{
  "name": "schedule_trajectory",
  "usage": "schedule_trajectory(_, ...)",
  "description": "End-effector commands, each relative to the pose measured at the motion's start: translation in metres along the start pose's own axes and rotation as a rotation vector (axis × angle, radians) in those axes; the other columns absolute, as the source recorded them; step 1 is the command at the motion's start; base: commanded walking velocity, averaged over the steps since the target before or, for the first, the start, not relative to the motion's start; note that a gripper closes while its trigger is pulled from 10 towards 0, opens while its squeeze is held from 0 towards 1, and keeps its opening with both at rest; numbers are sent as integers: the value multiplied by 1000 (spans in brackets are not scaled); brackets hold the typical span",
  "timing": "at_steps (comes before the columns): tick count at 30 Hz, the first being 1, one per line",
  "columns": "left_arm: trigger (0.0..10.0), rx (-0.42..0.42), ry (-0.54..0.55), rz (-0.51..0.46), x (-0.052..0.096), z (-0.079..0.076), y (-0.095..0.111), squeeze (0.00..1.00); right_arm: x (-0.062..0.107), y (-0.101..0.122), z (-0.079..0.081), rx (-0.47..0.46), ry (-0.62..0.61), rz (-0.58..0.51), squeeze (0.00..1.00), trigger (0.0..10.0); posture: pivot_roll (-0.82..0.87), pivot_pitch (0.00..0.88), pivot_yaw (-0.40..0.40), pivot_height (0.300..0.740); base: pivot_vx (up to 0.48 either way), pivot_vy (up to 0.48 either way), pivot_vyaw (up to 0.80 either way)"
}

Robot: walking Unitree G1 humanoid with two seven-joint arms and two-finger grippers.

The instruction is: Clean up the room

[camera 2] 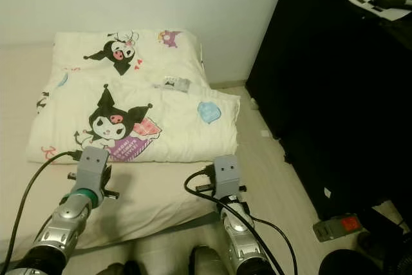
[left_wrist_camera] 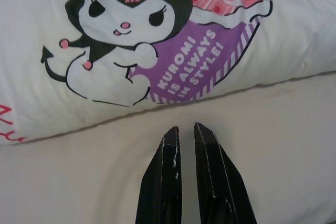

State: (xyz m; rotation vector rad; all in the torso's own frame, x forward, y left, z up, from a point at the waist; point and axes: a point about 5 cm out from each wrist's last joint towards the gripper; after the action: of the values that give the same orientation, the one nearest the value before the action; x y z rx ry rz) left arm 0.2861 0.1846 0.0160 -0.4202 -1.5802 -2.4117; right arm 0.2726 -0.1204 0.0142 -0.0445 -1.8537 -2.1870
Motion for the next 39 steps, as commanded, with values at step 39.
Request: schedule_trajectory(39,10000,10,-10,18,4,-4,-6,0,3,-6,1,-4,20,26,0,10000,-85,78,18,740,0,56,0)
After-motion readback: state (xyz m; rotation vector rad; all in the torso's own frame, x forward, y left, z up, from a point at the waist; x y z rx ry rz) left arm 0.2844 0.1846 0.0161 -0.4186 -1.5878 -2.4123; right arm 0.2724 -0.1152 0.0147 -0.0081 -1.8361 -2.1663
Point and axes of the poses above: a point about 5 cm out from each wrist's last joint towards the gripper, its own x axis pointing back from the gripper into the wrist, its own y axis along the axis of the wrist's last joint, z = x × y, and after that the axes turned 11 degrees about -x, right-handed
